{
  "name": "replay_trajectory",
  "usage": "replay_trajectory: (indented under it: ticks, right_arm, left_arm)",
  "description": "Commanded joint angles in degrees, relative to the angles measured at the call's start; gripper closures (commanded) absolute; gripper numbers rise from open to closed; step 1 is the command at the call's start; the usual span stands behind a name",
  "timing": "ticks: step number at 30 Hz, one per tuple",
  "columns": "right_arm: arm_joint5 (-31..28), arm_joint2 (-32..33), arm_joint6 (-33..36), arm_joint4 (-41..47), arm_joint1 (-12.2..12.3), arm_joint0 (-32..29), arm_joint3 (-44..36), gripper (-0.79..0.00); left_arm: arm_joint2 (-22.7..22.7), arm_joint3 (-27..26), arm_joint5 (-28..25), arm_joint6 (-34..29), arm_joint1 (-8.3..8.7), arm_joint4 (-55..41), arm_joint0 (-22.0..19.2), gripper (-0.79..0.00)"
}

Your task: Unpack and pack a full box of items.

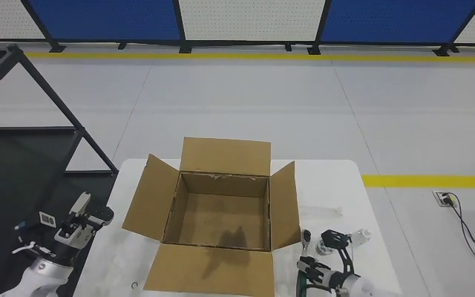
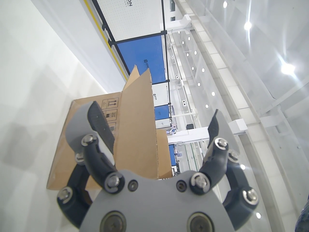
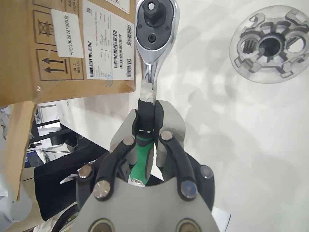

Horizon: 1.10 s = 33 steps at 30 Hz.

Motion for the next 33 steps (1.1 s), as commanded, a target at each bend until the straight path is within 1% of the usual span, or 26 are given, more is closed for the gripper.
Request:
replay_trajectory:
  ticks: [1,7,13,25,27,28,31,33]
  right_arm:
    - [0.9,-1.2,-0.4,-1.5,0.0,1.1,1.4,0.0]
    - [3.0,-3.3,-0.2,-3.2,0.2,3.7,4.5,0.0]
    - [6.2,-4.4,-1.0,-6.0,0.4,6.1,7.5,0.0]
    - [8.9,-5.8,-1.5,-7.5,0.7,8.2,10.9,0.0]
    - [9.1,-5.9,-1.6,-7.5,0.7,8.4,11.2,-0.148]
    - [9.2,-5.9,-1.6,-7.4,0.8,8.4,11.3,-0.234]
    - [9.4,-6.1,-1.6,-7.2,0.8,8.8,11.8,-0.329]
    - [9.6,-6.2,-1.6,-6.9,0.9,9.1,12.3,-0.339]
  left_arm:
    - [0.0,-0.1,0.0,0.1,0.0,0.0,0.1,-0.785]
    - [0.0,-0.2,0.0,0.4,-0.02,-0.1,0.2,-0.785]
    - [-0.2,-0.2,-0.4,0.4,-0.03,-0.5,0.5,-0.785]
    - [-0.6,-0.3,-0.6,0.5,-0.03,-0.8,1.1,-0.785]
    - [-0.7,-0.3,-0.8,0.5,-0.03,-0.8,1.2,-0.785]
    - [-0.7,-0.3,-0.8,0.5,-0.03,-0.8,1.2,-0.785]
    - [-0.9,-0.4,-0.9,0.5,-0.03,-1.0,1.4,-0.785]
    - [-1.0,-0.4,-0.9,0.5,-0.03,-1.1,1.5,-0.785]
